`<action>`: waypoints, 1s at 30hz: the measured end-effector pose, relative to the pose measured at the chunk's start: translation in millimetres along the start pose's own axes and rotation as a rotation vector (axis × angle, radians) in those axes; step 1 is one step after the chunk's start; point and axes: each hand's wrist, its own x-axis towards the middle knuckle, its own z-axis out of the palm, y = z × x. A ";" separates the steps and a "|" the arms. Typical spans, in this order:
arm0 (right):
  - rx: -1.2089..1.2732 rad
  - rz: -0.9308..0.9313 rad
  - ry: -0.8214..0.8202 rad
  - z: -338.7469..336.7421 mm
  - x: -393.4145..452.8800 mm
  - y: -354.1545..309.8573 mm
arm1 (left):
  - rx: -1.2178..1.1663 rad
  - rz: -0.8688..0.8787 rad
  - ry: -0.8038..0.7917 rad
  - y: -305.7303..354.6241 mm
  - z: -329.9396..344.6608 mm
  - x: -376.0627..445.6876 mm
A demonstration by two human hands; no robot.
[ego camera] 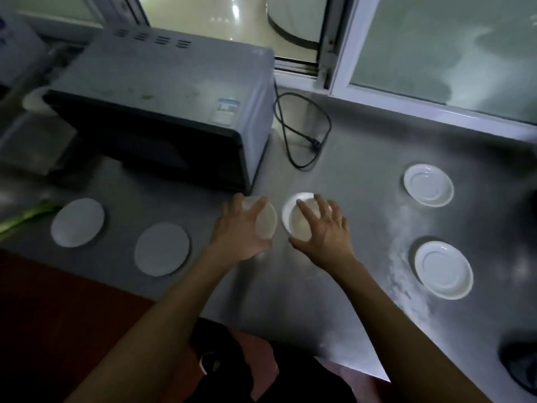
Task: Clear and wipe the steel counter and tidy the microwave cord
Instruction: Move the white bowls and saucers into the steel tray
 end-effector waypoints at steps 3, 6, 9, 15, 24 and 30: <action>-0.039 -0.056 -0.022 9.0 -7.0 -49.2 | -0.054 -0.030 -0.007 -50.5 -9.1 -31.1; -0.056 -0.110 -0.018 21.1 -24.3 -105.5 | -0.079 -0.080 -0.008 -103.7 -15.6 -67.3; -0.065 -0.185 -0.036 36.1 -39.5 -163.4 | -0.100 -0.150 0.041 -156.6 -25.2 -103.9; -0.037 -0.364 -0.058 47.6 -32.3 -293.4 | -0.110 -0.294 0.167 -251.6 -57.0 -168.2; -0.007 -0.578 -0.097 75.6 -19.2 -424.8 | -0.094 -0.513 0.301 -352.6 -82.3 -234.1; -0.039 -0.647 -0.113 99.4 8.9 -478.4 | -0.070 -0.584 0.358 -402.0 -84.7 -237.5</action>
